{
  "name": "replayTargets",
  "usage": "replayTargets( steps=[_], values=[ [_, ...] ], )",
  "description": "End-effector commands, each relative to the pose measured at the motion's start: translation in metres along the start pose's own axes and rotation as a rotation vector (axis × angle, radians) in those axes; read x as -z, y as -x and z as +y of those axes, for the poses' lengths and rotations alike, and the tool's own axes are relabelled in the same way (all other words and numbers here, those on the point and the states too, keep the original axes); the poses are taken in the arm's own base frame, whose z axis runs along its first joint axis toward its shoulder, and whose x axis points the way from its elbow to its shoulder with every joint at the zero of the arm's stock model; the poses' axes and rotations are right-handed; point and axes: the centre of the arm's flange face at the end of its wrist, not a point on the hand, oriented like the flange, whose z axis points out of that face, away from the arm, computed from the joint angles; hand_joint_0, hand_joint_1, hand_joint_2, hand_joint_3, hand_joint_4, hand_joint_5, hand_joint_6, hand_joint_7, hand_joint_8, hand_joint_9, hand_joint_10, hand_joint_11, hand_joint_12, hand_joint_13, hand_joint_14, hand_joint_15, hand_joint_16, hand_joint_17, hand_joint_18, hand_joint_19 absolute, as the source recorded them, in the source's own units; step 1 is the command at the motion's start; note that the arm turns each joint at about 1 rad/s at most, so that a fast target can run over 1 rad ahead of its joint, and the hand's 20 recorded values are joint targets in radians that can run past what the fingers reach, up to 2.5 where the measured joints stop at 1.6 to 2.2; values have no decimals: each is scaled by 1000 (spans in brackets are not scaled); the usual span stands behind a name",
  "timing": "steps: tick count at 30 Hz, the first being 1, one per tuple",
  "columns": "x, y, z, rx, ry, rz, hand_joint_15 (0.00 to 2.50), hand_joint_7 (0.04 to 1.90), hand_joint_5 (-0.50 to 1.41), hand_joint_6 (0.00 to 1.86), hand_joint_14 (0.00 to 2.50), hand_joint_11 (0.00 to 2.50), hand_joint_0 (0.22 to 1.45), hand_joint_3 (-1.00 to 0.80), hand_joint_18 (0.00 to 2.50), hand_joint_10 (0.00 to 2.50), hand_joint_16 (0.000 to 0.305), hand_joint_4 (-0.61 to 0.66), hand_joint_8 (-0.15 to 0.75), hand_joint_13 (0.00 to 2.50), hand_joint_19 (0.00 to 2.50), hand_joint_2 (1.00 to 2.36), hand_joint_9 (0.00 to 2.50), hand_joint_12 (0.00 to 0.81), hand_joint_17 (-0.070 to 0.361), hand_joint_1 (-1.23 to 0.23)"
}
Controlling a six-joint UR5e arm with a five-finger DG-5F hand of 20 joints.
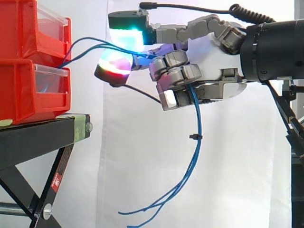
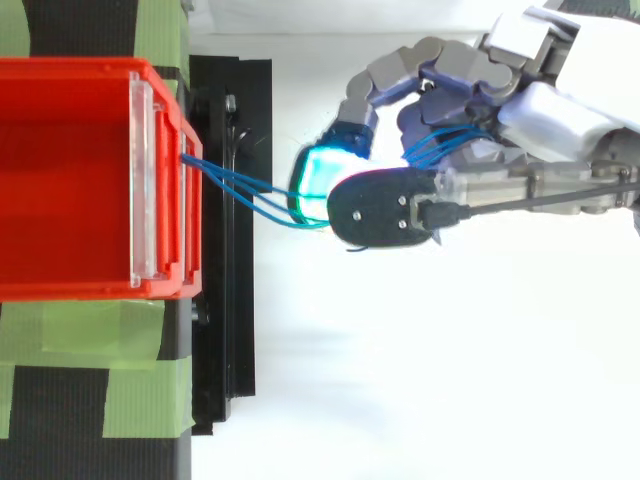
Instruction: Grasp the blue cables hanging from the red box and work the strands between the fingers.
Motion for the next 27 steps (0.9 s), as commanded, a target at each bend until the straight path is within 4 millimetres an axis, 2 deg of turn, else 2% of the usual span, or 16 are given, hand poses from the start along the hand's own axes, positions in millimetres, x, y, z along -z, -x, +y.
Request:
replayTargets(
  steps=[1,2,3,5,7,10,11,12,13,14,15,18,21,23,26,27],
  values=[
    [0,0,0,0,0,0,1570,1380,472,1,2500,2417,955,-259,1265,2500,57,241,412,1006,829,1004,652,506,128,-553],
    [0,0,0,1,-1,1,1570,1355,468,6,2500,2417,1014,-245,1265,2500,57,237,412,1006,829,1006,652,506,128,-581],
    [0,0,0,1,-1,1,1570,1364,504,7,2500,2417,1080,-50,1265,2500,57,189,412,1006,829,1006,652,506,128,-595],
    [0,0,-1,2,-2,1,1570,1421,555,5,2500,2417,1138,75,1265,2500,57,132,412,1006,829,1004,652,506,128,-613],
    [0,0,-1,2,-2,1,1570,1454,560,90,2500,2417,1163,101,1265,2500,57,82,412,1006,829,1003,652,506,128,-625],
    [0,1,0,1,-1,-1,1570,1167,261,617,2500,2417,1060,-46,1265,2500,57,187,412,1006,829,1013,652,506,128,-724],
    [0,1,0,2,-2,-1,1570,1027,81,903,2500,2417,966,-226,1265,2500,57,191,412,1006,829,1016,652,506,128,-764],
    [0,0,0,2,-2,1,1570,1074,33,957,2500,2417,936,-441,1265,2500,57,170,412,1006,829,1015,652,506,128,-772],
    [0,1,0,1,-1,-1,1570,1087,32,953,2500,2417,933,-474,1265,2500,57,164,412,1006,829,1015,652,506,128,-776],
    [0,0,0,3,-3,1,1570,1005,-46,1221,2500,2417,930,-644,1265,2500,57,159,412,1006,829,1011,652,506,128,-797],
    [0,0,0,3,-3,1,1570,990,-65,1316,2500,2417,943,-739,1265,2500,57,152,412,1006,829,1009,652,506,128,-805],
    [0,0,1,1,-1,1,1570,963,-66,1346,2500,2417,1007,-763,1265,2500,57,117,412,1006,829,1008,652,506,128,-830],
    [0,0,0,1,-3,1,1570,966,-93,1394,2500,2417,1105,-415,1265,2500,57,80,412,1006,829,1015,652,506,128,-824],
    [0,0,0,0,-2,1,1570,982,-96,1413,2500,2417,1118,-321,1265,2500,57,50,412,1006,829,1014,652,506,128,-815],
    [0,0,0,1,-3,1,1570,943,-82,1441,2500,2417,1041,-262,1265,2500,57,124,412,1006,829,1004,652,506,128,-803],
    [0,0,0,0,-2,1,1570,968,-34,1314,2500,2417,957,-309,1265,2500,57,122,412,1006,829,1005,652,506,128,-762]
  ],
)
